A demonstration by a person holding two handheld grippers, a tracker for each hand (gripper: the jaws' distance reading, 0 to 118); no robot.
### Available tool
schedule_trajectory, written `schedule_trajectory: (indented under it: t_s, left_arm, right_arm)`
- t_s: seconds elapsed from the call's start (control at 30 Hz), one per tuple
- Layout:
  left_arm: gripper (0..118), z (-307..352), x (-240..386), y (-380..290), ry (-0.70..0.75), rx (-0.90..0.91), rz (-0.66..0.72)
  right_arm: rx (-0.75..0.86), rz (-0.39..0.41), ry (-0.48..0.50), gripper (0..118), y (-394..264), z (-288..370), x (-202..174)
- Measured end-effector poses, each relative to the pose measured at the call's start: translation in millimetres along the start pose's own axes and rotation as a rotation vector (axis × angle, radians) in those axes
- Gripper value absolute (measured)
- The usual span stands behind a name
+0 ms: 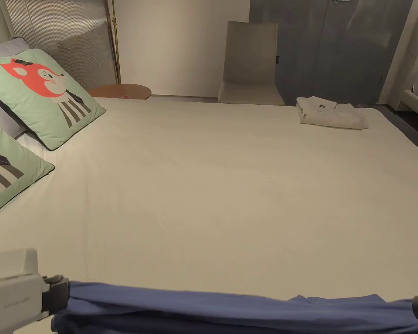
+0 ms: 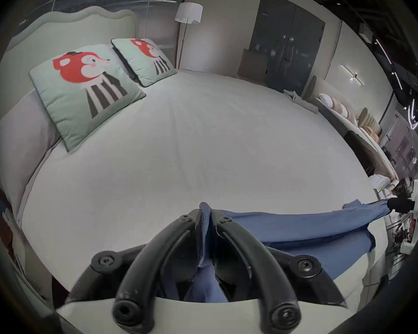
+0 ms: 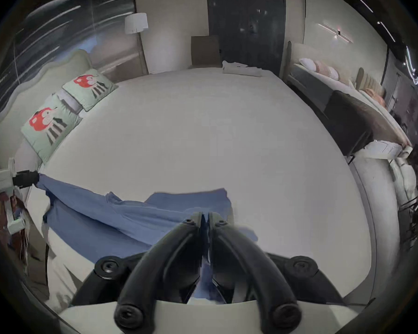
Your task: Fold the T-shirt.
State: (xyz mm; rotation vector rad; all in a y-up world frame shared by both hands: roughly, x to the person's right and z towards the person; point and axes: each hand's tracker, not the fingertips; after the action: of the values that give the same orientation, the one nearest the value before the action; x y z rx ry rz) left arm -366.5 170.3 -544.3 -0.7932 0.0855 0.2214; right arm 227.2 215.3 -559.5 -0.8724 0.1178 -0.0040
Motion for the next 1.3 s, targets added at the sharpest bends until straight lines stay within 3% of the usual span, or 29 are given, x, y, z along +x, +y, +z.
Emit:
schedule_trajectory:
  t_s: [0.13, 0.33, 0.6, 0.67, 0.7, 0.73, 0.8, 0.83, 0.9, 1.03, 1.17, 1.23, 1.27, 1.3]
  left_arm:
    - [3, 14, -10, -39, 0.018, -0.036, 0.002]
    - [3, 11, -20, -79, 0.027, -0.099, 0.045]
    - [3, -1, -29, -102, 0.039, -0.115, 0.061]
    - [9, -2, -30, -104, 0.042, -0.108, 0.067]
    - [23, -1, -31, -105, 0.055, -0.098, 0.063]
    - [42, 1, -31, -106, 0.075, -0.083, 0.058]
    - [86, 10, -31, -105, 0.122, -0.033, 0.032]
    - [100, 16, -31, -104, 0.117, 0.005, 0.027]
    - [108, 30, -28, -100, 0.087, 0.085, 0.035]
    - [108, 54, -9, -84, 0.050, 0.243, 0.006]
    - [102, 72, 17, -68, -0.011, 0.349, -0.004]
    - [62, 76, 27, -61, -0.066, 0.388, -0.007]
    - [36, 77, 31, -59, -0.054, 0.371, -0.009]
    - [7, 77, 34, -56, -0.054, 0.371, -0.008]
  right_arm:
    - [-0.052, 0.031, -0.011, 5, -41, 7, -5]
    - [-0.126, 0.009, -0.024, 5, -87, -11, 1]
    - [-0.144, -0.014, -0.065, 6, -113, -30, 1]
    - [-0.135, -0.009, -0.077, 6, -114, -31, -1]
    - [-0.124, -0.008, -0.087, 12, -115, -29, -1]
    - [-0.111, -0.005, -0.110, 29, -115, -28, -2]
    - [-0.097, 0.040, -0.241, 86, -115, -25, -6]
    - [-0.081, 0.064, -0.299, 96, -115, -22, -7]
    - [0.008, 0.060, -0.326, 96, -113, -13, -9]
    - [0.217, -0.032, -0.276, 96, -103, 9, -21]
    - [0.405, -0.050, -0.287, 95, -94, 25, -50]
    - [0.486, -0.054, -0.253, 78, -90, 30, -66]
    - [0.510, -0.062, -0.237, 62, -89, 32, -72]
    - [0.534, -0.069, -0.223, 34, -87, 33, -79]
